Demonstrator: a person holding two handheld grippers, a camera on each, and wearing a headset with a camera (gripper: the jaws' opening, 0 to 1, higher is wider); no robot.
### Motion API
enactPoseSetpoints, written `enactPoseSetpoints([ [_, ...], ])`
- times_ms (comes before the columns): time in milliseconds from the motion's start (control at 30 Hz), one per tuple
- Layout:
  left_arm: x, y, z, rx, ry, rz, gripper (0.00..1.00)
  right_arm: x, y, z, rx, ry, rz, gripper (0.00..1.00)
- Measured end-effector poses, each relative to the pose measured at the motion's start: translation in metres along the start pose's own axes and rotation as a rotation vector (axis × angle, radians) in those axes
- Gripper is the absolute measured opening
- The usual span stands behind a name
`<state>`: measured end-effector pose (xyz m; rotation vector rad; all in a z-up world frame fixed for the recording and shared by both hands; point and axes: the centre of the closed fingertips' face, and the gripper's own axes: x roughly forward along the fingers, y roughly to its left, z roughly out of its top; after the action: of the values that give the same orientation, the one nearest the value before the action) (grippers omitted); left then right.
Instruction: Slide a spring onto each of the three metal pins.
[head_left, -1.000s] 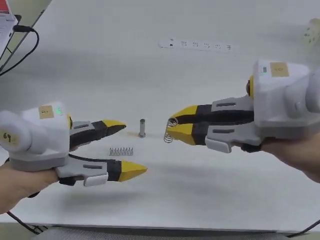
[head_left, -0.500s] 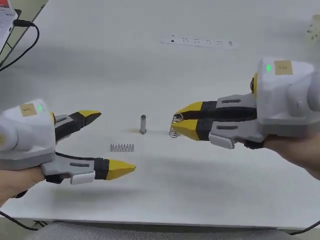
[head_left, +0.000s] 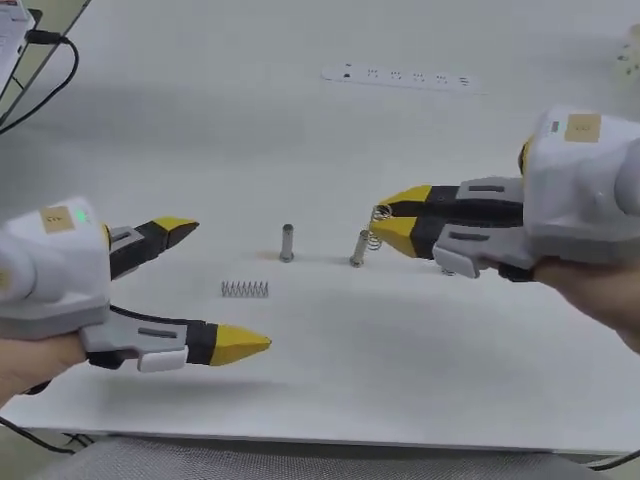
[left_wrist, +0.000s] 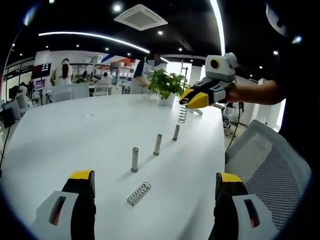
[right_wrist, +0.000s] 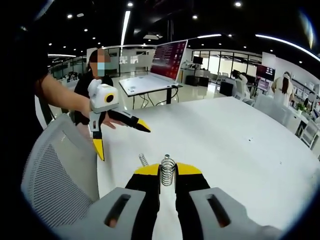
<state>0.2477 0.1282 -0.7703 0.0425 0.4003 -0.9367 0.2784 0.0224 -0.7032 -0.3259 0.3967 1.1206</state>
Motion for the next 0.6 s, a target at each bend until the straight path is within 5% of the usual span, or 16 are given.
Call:
enactPoseSetpoints([
  [267,-0.001,0.002,0.006,0.003,-0.026,0.017,0.98,0.005,-0.026,0.001,0.042,-0.013,-0.081,0.08],
  [600,-0.006,0.005,0.018,-0.006,-0.107,0.038,0.99,0.014,-0.039,-0.009,0.096,-0.009,-0.103,0.08],
])
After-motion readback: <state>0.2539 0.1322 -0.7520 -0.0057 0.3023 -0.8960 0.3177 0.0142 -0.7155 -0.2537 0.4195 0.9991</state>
